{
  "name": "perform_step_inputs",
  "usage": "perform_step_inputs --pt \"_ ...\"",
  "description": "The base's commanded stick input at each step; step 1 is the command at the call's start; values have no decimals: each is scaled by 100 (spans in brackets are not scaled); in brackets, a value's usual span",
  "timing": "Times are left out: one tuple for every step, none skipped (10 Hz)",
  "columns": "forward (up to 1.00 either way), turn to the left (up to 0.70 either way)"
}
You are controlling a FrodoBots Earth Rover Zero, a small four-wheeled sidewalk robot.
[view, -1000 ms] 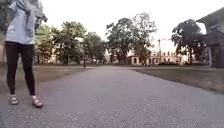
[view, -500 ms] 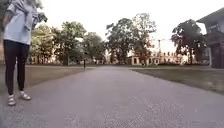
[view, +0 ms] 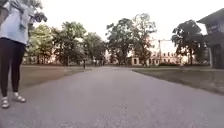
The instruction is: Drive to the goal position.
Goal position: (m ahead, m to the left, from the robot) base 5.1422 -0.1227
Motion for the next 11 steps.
perform_step_inputs --pt "45 0" --pt "45 0" --pt "45 0" --pt "45 0" --pt "45 0" --pt "45 0" --pt "45 0" --pt "45 0" --pt "45 0" --pt "45 0" --pt "45 0"
